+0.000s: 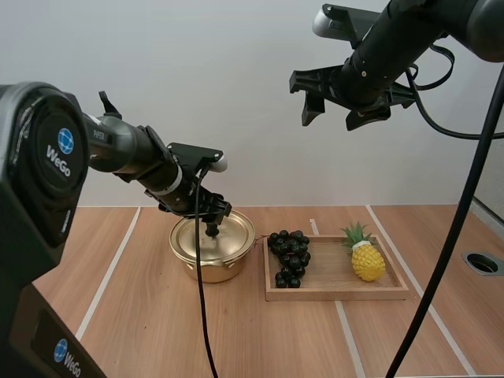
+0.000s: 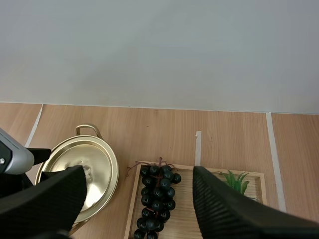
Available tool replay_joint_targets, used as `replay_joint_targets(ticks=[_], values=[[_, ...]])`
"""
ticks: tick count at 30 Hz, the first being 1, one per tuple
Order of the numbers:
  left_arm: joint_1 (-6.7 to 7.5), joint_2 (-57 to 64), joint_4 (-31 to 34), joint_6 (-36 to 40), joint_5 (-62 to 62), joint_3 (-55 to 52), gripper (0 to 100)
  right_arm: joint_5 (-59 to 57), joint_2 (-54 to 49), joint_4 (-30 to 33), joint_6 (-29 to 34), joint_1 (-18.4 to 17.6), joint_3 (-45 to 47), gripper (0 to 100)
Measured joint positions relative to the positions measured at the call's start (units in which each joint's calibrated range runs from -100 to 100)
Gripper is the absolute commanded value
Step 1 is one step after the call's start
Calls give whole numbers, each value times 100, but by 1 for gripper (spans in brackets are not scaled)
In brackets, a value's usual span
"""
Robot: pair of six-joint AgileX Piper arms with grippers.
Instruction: Open the pot, put the grape inside, and close it
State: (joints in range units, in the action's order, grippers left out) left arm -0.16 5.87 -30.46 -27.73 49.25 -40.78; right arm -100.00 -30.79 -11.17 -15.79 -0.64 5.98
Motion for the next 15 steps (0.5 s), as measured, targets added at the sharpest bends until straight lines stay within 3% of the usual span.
replay_joint_targets(ticks=[15], values=[[0, -495, -351, -396, 173, 0, 100, 0, 0, 0, 0, 0, 0, 100]])
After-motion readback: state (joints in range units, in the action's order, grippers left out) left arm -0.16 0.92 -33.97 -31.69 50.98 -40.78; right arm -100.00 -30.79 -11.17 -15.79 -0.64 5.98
